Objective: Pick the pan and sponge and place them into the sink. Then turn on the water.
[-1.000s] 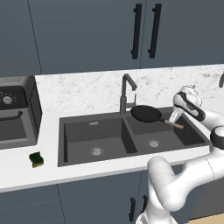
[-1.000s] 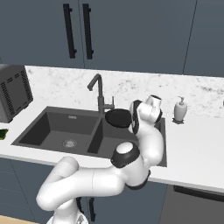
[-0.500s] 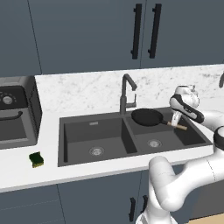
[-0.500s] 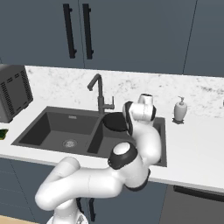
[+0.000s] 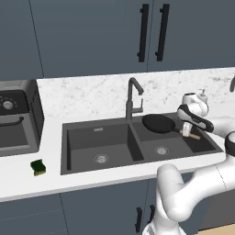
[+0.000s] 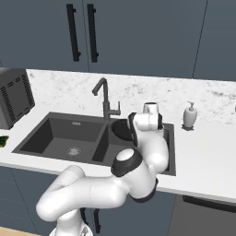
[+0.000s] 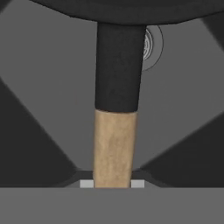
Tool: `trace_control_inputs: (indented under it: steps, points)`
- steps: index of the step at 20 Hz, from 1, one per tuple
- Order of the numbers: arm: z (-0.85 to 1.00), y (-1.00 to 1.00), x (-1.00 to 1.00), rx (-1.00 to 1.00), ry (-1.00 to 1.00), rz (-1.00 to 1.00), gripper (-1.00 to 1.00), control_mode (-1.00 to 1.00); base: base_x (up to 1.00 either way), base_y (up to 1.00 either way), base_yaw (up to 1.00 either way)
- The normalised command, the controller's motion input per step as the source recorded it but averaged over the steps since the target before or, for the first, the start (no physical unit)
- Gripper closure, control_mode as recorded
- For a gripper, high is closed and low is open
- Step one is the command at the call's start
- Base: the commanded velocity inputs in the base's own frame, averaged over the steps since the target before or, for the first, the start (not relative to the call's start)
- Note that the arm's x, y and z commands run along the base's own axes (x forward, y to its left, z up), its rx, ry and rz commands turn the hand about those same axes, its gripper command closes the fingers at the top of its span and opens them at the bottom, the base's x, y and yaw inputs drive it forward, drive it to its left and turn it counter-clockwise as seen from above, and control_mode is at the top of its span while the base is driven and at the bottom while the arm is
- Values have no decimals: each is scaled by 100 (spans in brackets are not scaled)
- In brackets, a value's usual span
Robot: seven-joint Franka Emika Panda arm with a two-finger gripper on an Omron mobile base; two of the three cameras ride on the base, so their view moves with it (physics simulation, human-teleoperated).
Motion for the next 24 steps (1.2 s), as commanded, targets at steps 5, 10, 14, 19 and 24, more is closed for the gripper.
trace_control_inputs:
  steps: [5, 10, 14, 19, 24]
  points:
    - [0, -20, -18, -4, 3, 8, 100, -100, 0, 0, 0]
    - [0, 23, 0, -12, 7, 12, 100, -100, 0, 0, 0]
    - [-8, 18, 0, -14, 10, 12, 100, -100, 0, 0, 0]
    - [-28, 5, 0, -14, 9, 11, 100, -100, 0, 0, 0]
    - [-28, 7, 0, -13, 7, 11, 100, -100, 0, 0, 0]
